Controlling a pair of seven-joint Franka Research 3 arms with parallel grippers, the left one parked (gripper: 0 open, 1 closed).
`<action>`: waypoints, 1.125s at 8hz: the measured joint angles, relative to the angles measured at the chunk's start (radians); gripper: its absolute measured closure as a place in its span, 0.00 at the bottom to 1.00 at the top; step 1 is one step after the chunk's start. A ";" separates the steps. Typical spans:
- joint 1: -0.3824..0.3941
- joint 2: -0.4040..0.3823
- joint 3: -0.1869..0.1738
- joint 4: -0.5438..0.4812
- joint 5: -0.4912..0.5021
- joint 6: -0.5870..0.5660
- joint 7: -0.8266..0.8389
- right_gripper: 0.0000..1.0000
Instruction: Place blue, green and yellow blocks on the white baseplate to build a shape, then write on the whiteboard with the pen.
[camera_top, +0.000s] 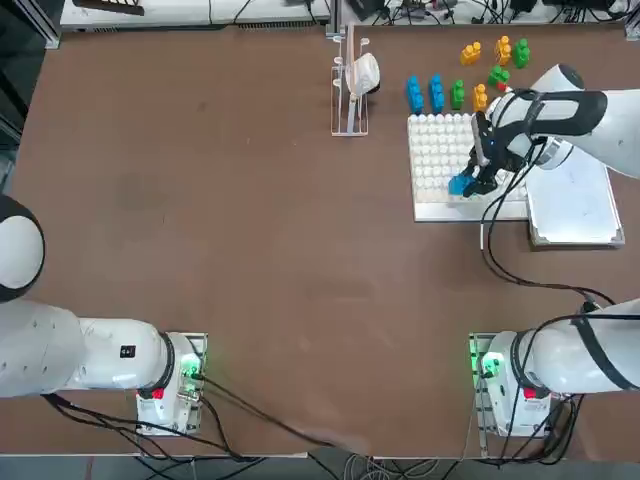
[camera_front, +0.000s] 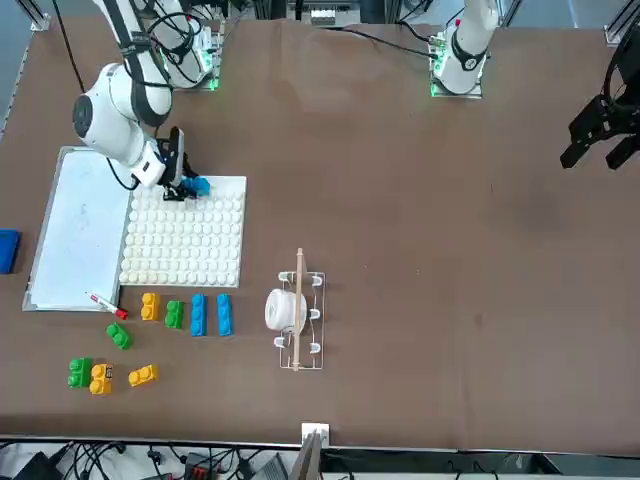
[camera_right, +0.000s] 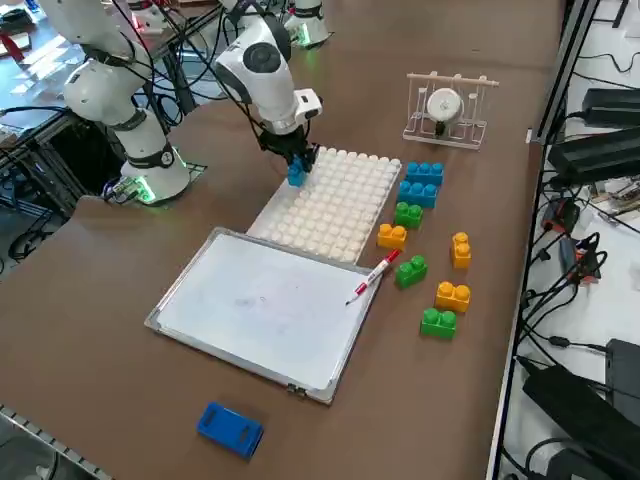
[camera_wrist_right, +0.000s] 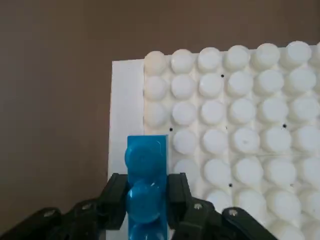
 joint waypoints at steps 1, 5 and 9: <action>0.000 0.000 -0.001 -0.004 0.000 0.000 0.007 0.58; -0.038 0.000 -0.009 -0.009 -0.046 0.001 0.018 0.58; -0.076 0.002 -0.013 -0.012 -0.084 0.001 0.018 0.58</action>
